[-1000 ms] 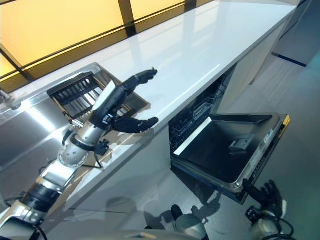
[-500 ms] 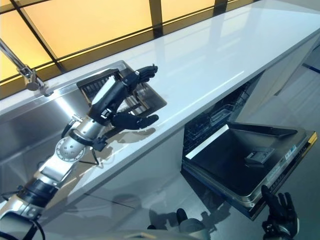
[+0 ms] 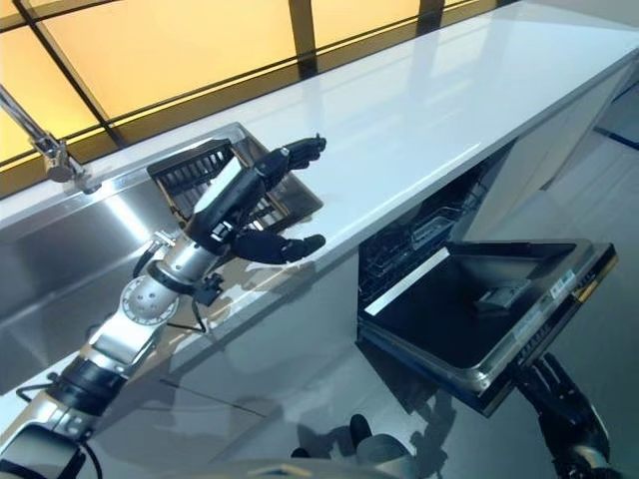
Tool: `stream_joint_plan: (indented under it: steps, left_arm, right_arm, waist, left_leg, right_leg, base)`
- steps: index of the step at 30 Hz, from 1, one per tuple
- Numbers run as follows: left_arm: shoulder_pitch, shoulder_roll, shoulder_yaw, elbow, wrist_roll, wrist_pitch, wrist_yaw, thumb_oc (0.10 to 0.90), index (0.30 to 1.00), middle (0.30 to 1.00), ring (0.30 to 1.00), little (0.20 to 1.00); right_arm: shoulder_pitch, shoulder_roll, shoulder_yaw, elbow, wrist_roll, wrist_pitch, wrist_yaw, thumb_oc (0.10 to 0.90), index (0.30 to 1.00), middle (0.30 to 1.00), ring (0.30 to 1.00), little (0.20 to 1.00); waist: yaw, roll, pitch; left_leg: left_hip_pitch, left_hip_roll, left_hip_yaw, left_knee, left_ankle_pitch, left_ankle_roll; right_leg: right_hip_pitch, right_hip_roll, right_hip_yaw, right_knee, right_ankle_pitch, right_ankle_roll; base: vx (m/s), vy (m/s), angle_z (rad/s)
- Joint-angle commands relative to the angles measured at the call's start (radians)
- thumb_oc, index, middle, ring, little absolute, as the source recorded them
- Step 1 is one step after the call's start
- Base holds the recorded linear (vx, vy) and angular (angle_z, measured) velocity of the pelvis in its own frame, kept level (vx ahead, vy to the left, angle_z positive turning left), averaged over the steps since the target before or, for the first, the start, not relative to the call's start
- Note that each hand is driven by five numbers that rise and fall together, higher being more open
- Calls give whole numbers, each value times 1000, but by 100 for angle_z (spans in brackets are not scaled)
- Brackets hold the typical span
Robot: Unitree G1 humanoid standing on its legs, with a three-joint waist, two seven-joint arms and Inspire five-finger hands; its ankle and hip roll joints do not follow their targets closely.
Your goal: Pick up plates and place into dishwasher.
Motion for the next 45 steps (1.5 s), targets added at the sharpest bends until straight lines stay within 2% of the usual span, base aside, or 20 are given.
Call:
stream_joint_plan:
  steps: [1, 7, 19, 37, 45]
  left_arm:
    - [-166, -11, -35, 10, 0, -117, 41, 800, 900, 900, 900, 900]
    - [-159, -17, -30, 32, 0, -139, 41, 800, 900, 900, 900, 900]
    - [-134, -17, -10, 54, -2, -174, 45, 800, 900, 900, 900, 900]
    - [-109, -32, 5, 61, -5, -185, 31, 800, 900, 900, 900, 900]
    - [-99, -31, 16, 66, -11, -192, 25, 800, 900, 900, 900, 900]
  right_arm:
    - [-340, 99, 192, -99, -36, 114, 245, 800, 900, 900, 900, 900]
    - [-414, 119, 205, -110, -10, 119, 227, 800, 900, 900, 900, 900]
    - [-488, 153, 193, -100, 6, 68, 164, 800, 900, 900, 900, 900]
    - [-500, 178, 152, -202, 119, -31, 135, 800, 900, 900, 900, 900]
    - [-488, 162, 145, -187, 71, -9, 119, 800, 900, 900, 900, 900]
  waist:
    - [92, 5, -28]
    - [118, 7, -30]
    - [154, 12, -44]
    - [163, 13, -60]
    - [167, 5, -70]
  left_leg:
    - [41, -18, -9, 8, -145, 46]
    - [41, -23, -27, 8, -143, 47]
    - [48, -34, -65, 8, -138, 52]
    - [57, -40, -84, 8, -141, 53]
    - [58, -39, -84, 8, -140, 52]
  right_leg:
    - [87, 44, -7, 6, -127, 30]
    - [93, 40, -21, 6, -132, 26]
    - [112, 34, -47, 6, -141, 20]
    - [126, 32, -51, 6, -144, 21]
    - [129, 32, -58, 6, -146, 22]
  base:
    - [3, 0, -18]
    - [0, 1, -10]
    - [4, 7, -9]
    - [8, 8, 8]
    - [14, 3, 25]
